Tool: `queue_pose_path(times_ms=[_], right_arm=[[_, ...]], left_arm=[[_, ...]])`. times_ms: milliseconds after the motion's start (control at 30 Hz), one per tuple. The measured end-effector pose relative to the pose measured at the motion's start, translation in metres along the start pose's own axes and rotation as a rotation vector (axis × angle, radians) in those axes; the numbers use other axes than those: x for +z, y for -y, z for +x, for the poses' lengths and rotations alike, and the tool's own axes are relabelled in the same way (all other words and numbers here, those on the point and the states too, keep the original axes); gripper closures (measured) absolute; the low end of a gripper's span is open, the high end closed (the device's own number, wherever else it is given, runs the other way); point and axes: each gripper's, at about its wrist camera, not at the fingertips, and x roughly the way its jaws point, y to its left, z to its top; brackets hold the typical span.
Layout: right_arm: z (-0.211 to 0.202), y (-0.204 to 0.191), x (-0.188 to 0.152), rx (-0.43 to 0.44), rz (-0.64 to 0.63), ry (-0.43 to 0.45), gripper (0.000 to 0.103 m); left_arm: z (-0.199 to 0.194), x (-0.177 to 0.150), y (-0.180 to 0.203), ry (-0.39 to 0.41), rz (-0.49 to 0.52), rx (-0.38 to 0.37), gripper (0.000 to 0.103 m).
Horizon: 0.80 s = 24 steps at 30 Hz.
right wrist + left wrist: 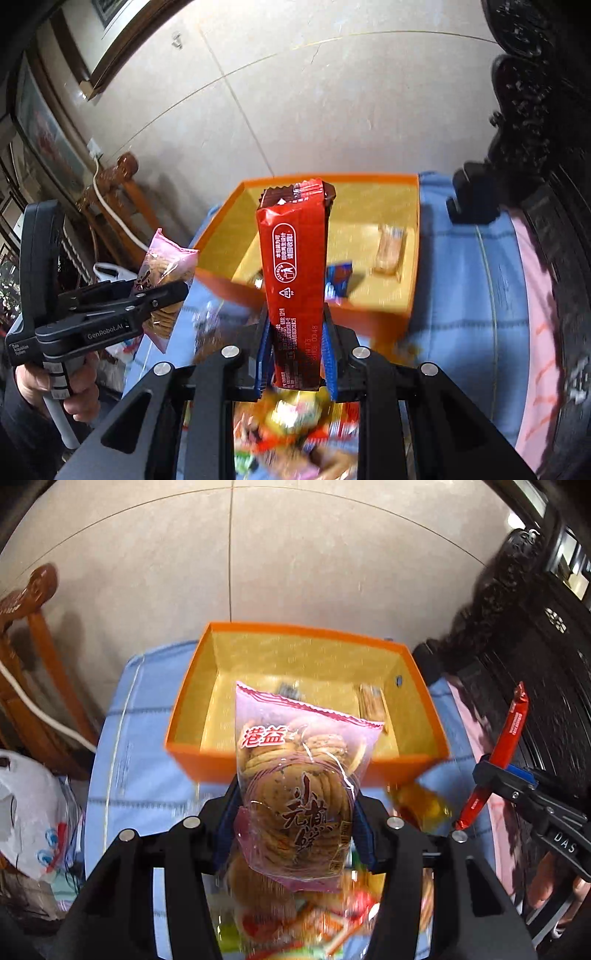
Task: Organize snacks
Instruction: 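Lower both held snacks into the orange box and release them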
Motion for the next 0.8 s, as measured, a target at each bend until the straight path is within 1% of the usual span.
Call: queue_pose_path(times_ms=[67,167,267,433,600,667,700,733,767,800], right_arm=[[0.012,0.003,0.011,0.009,0.007,0.001,0.079],[0.034,0.008,0.029,0.010,0.010,-0.007,0.079],[0.058,0.012,0.040,0.007,0.016,-0.027,0.079],[0.083,0.013,0.040,0.016,0.023,-0.048,0.079],[0.099,0.018,0.040,0.012,0.035,-0.063,0.079],[0.104,0.020,0.040,-0.002,0.039,-0.062,0.079],[0.108,0.022,0.040,-0.018,0.045,-0.059,0.077],[0.114,0.023,0.040,-0.046,0.051,-0.069,0.077],[0.119,0.025,0.040,-0.084,0.059,-0.093,0.067],[0.122,0.028,0.039,-0.100,0.073,-0.099,0.064]], left_arm=[[0.012,0.020,-0.002,0.004,-0.004,0.006,0.052],[0.032,0.040,-0.005,-0.001,-0.011,0.010,0.052],[0.053,0.052,-0.009,-0.021,-0.013,0.020,0.051],[0.079,0.054,-0.012,-0.054,-0.024,0.010,0.052],[0.091,0.052,-0.012,-0.065,-0.019,0.007,0.051],[0.095,0.053,-0.012,-0.064,-0.020,0.008,0.049],[0.099,0.056,-0.011,-0.063,-0.025,0.012,0.038],[0.101,0.058,-0.011,-0.064,-0.034,0.021,0.009],[0.104,0.060,-0.012,-0.059,-0.049,0.044,0.004],[0.104,0.061,-0.012,-0.047,-0.056,0.059,0.004]])
